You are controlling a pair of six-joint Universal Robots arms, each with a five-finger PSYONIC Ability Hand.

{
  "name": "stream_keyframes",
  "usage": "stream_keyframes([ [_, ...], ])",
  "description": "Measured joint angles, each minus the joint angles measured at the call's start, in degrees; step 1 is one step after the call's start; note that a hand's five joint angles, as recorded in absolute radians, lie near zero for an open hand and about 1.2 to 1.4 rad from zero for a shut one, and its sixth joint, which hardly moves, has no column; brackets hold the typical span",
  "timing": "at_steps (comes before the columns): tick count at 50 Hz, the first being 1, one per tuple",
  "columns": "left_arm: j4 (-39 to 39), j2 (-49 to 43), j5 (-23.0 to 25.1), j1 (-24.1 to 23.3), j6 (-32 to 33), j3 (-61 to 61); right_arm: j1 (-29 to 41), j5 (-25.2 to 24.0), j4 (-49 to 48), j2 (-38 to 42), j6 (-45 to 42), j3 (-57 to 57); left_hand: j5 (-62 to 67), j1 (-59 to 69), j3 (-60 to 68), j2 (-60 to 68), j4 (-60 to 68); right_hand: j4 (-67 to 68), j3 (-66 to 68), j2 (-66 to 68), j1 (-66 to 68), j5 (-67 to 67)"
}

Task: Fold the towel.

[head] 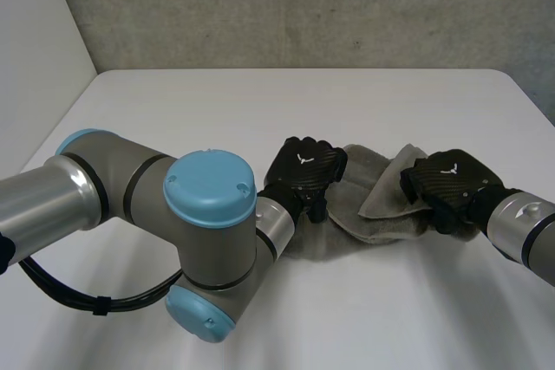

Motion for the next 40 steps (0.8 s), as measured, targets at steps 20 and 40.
stream_keyframes([
  [20, 0.1, -6.4, 2.3, 3.3, 1.5, 4.9, -0.7, 0.6, 0.9, -1.7, 0.1, -1.0, -17.4, -16.4, -16.8, -16.6, -16.4, 0.0, 0.0, 0.0, 0.0, 0.0],
  [40, 3.6, -17.6, 10.2, 5.6, 7.3, 18.5, -0.5, -0.4, 3.1, -1.7, 0.0, -1.0, -8.6, -9.6, -9.0, -9.3, -9.8, 0.0, 0.0, 0.0, 0.0, 0.0],
])
